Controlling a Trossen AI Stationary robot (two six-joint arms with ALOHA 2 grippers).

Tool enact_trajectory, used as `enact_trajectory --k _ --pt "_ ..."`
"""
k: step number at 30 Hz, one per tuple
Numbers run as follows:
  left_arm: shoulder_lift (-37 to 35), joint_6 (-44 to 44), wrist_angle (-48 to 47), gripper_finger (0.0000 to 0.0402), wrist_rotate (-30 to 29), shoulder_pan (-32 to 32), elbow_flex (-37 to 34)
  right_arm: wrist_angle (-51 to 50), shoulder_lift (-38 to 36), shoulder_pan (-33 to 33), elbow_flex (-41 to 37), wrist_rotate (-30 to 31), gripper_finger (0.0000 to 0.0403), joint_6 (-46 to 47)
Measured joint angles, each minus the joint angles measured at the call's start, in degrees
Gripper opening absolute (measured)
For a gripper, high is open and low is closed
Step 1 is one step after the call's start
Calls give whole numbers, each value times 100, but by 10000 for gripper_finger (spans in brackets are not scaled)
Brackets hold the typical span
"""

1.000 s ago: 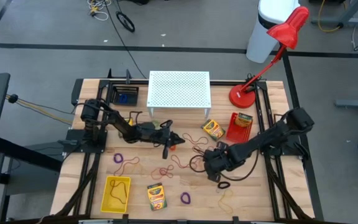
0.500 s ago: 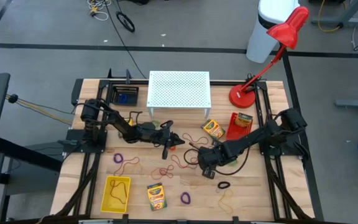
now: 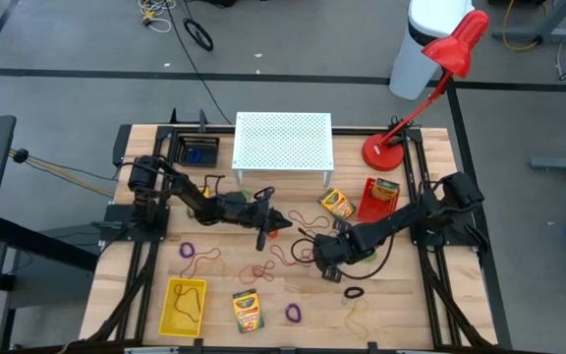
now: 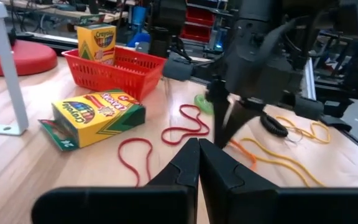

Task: Pick & Place Office Desk Supplies
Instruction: Put the right orange rubber band into the yellow bin

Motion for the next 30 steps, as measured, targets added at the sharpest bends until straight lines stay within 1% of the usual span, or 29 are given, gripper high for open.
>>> enact_trajectory --k 4,7,9,11,14,18,20,23,27,30 --pt "-86 -70 -4 26 0 0 0 -175 -370 55 5 638 4 -142" --pt "-187 -125 -4 46 -15 1 1 -271 -627 54 2 1245 6 -273" --pt "-203 -256 34 63 -10 -7 4 -258 -768 37 3 1753 3 -369" --pt "-203 -453 -7 80 -3 -11 4 -110 -815 -36 3 2242 3 -482" --pt "-203 -787 8 106 3 -21 4 177 -843 -161 3 2676 2 -638" --pt "-203 -915 116 138 -333 -123 14 722 -798 -261 6 2992 2 -1162" --pt "-203 -936 -59 154 -612 -174 50 940 -795 -259 6 3164 2 -1438" --pt "-203 -1078 -337 178 -951 -213 150 1274 -795 -257 8 3171 2 -1726" --pt "-203 -1328 -568 204 -1005 -237 353 1564 -795 -257 8 3170 1 -1924" --pt "-203 -1361 -627 213 -920 -240 537 1662 -795 -257 8 3175 1 -1937"
